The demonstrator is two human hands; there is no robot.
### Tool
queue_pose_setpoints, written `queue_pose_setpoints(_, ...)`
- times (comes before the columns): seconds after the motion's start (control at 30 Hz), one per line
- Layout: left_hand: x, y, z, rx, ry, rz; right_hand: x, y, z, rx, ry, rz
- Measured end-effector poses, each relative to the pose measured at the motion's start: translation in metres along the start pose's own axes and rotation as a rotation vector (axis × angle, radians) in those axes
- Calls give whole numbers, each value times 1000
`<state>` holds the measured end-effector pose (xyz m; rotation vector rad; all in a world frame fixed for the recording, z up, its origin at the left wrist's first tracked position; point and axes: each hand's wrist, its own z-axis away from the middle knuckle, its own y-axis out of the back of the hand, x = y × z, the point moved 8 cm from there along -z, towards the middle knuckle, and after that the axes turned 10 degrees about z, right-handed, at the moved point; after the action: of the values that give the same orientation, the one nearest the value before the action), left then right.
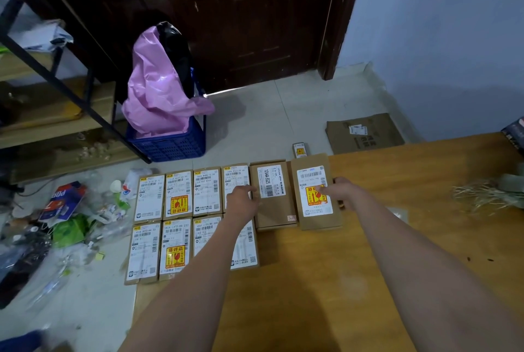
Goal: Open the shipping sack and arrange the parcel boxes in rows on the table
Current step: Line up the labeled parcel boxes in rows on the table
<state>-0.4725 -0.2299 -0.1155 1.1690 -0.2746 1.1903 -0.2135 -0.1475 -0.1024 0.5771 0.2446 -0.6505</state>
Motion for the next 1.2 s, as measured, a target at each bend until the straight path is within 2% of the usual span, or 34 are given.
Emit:
queue_pose_setpoints(0.3, -12, -8, -11, -15, -48, -183, 1, -3, -15, -11, -21, -9)
queue_pose_setpoints(0.5, -24, -7, -11, 5, 55, -320, 1, -5, -23, -21, -45, -25)
queue_pose_setpoints(1.2, -32, -9, -14, 4, 89, -374, -3, -10, -65, -5, 18, -110)
